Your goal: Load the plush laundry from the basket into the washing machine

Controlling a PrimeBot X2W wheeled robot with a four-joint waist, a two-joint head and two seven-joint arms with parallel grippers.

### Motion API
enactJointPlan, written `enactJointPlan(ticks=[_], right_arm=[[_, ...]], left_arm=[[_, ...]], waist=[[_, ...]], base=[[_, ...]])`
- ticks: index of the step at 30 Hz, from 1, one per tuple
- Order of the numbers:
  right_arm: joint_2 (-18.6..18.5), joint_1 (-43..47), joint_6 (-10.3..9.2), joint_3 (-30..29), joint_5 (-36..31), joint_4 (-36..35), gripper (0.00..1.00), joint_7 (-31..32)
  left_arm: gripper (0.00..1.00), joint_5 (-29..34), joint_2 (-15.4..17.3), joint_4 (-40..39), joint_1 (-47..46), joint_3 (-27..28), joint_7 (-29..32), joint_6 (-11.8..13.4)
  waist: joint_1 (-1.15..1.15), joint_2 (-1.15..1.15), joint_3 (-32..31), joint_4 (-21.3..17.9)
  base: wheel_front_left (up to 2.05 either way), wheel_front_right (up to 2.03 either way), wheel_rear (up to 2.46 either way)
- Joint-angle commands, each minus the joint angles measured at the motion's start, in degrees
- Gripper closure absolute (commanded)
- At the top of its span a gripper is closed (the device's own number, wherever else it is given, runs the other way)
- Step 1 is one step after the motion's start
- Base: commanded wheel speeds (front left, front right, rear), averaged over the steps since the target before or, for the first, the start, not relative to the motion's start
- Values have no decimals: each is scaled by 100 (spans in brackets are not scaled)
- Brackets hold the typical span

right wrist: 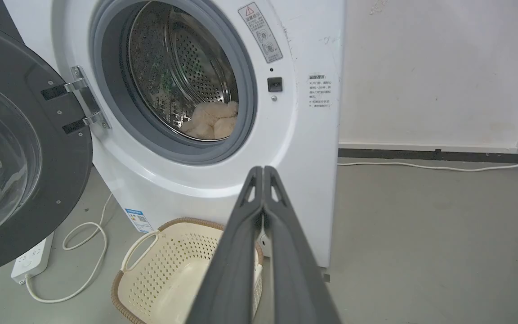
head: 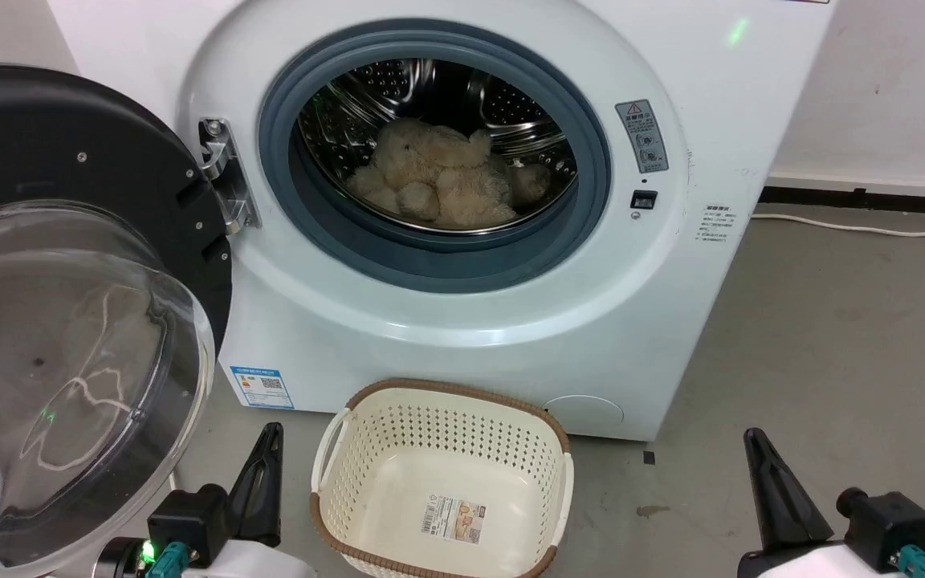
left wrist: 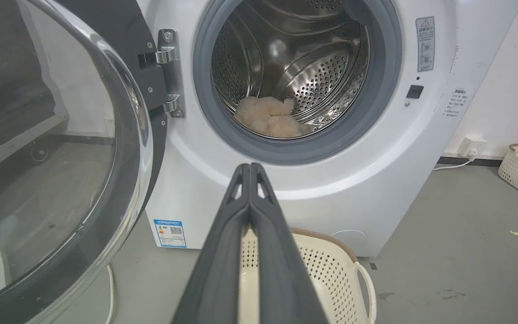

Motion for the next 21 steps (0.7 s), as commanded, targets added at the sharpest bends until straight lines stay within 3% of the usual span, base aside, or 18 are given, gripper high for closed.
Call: enactJointPlan(ticks=[1,21], right_arm=[[-1,-98,1,-20,-65,-46,100,48],[-2,-165,2,-40,-274,-138,100,283]], left_arm=[[100,67,-16,-47,-44,32,34,16],[100,272,-94,-163,-72,131,269,50]], waist=[[0,0,1,-3],[0,0,12,-32]], base=[[0,0,0],[0,0,0]])
